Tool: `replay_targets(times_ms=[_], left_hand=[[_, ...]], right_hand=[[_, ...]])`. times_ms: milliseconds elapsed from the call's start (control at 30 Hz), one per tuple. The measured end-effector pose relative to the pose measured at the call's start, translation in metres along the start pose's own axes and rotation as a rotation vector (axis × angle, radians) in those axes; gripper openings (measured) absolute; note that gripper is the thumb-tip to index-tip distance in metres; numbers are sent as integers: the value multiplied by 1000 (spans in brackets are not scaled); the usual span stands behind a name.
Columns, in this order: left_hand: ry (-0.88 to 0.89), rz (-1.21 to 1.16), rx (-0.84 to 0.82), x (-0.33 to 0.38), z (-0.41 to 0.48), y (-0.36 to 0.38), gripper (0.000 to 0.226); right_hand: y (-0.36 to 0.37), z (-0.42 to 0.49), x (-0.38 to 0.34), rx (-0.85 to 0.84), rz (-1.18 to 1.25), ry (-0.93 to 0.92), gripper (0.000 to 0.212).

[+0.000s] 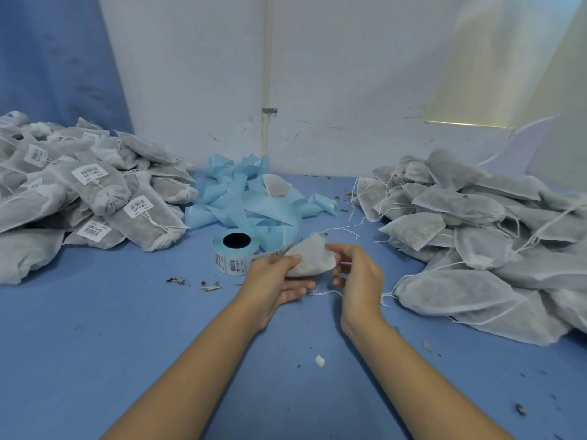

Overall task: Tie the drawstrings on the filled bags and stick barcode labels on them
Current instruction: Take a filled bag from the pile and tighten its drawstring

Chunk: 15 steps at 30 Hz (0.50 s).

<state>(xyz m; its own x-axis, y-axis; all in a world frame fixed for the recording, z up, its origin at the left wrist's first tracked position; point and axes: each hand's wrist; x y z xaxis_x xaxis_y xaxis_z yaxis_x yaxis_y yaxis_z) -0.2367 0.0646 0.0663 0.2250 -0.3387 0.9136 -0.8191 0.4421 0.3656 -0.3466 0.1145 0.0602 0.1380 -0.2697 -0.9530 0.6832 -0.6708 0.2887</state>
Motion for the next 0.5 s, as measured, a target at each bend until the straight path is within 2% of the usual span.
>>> replay_targets(times_ms=[100,200,333,400,500], left_hand=[[27,14,-3,-1,-2,-1,10],[71,9,12,-3,-3,-1,16],[102,-74,-32,-2,-5,-1,27],[109,-109,-66,-3,-6,-1,39],[151,-119,-29,-5,-6,0,40]], right_hand=[[-5,3,7,-97,-243,-163,40],[-9,2,14,-240,-494,-247,56],[-11,8,17,-308,-649,-320,49],[-11,5,14,-305,-593,-341,42],[-9,1,8,-251,-323,-262,30]])
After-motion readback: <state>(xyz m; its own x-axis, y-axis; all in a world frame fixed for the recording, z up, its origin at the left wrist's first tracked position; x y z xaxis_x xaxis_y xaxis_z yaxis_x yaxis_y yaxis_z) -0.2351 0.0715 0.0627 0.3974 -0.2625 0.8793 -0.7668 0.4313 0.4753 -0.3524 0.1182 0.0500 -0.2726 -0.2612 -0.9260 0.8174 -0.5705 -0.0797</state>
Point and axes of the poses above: each hand's wrist, its own z-axis towards the middle knuckle, its own y-axis out of the palm, x = y × z, and after that the axes turned 4 degrees about -x, right-handed
